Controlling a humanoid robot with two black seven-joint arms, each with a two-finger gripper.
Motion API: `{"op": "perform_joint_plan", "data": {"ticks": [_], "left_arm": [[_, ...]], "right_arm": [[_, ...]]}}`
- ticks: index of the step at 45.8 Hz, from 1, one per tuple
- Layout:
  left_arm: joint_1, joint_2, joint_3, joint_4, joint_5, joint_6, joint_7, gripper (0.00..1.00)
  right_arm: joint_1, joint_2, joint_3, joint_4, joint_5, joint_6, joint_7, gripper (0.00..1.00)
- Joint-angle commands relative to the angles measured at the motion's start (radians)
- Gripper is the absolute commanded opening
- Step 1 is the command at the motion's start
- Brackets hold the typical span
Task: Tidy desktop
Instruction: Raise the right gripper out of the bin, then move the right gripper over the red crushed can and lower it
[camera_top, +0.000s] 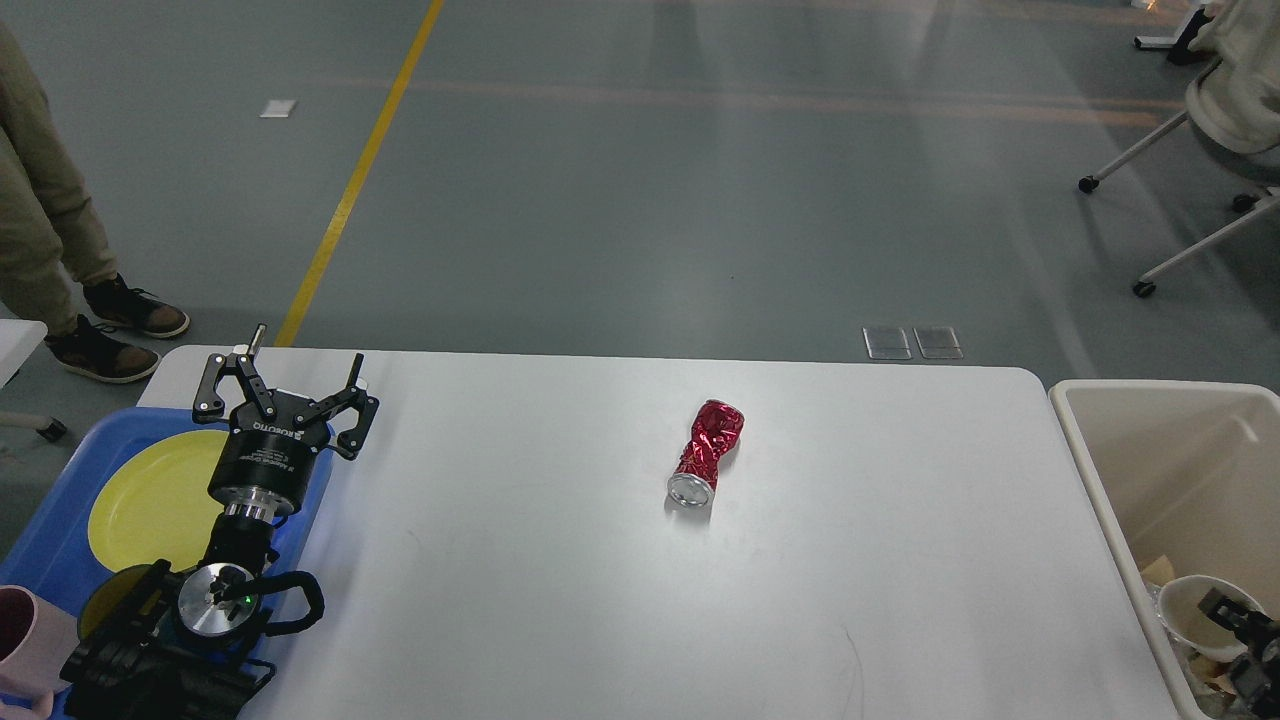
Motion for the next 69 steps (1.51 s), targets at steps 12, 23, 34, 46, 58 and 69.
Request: {"op": "perform_joint_plan", "data": {"ticks": [12,23,34,46,58,69], "left_arm": [[0.0,0.0,0.0,0.0,0.0,0.0,0.0,0.96],[0.0,0.0,0.0,0.0,0.0,0.0,0.0,0.96],[0.0,0.0,0.0,0.0,0.0,0.0,0.0,0.96],[0.0,0.0,0.0,0.0,-0.001,0.0,0.0,0.96],[0.0,0.0,0.0,0.0,0.0,0.0,0.0,0.96],[0.0,0.0,0.0,0.0,0.0,0.0,0.0,0.96]], "right_arm": [[0.067,-0.013,0.008,0.023,0.001,0.05,0.036,1.0],[0.252,-0.133,-0.003,0.021,-0.003,0.444,0.073,1.0],[0.475,-0.15,-0.061,0.061,-0.064,0.736,0.064,1.0],[1.106,-0.145,-0.334,0.608,-0.172,0.817,0.052,1.0],[1.604,0.01,-0.459,1.072,-0.155,0.802,-0.005,0.99],[1.908,0.063,-0.443,1.428,-0.112,0.744,-0.062,0.98]]}}
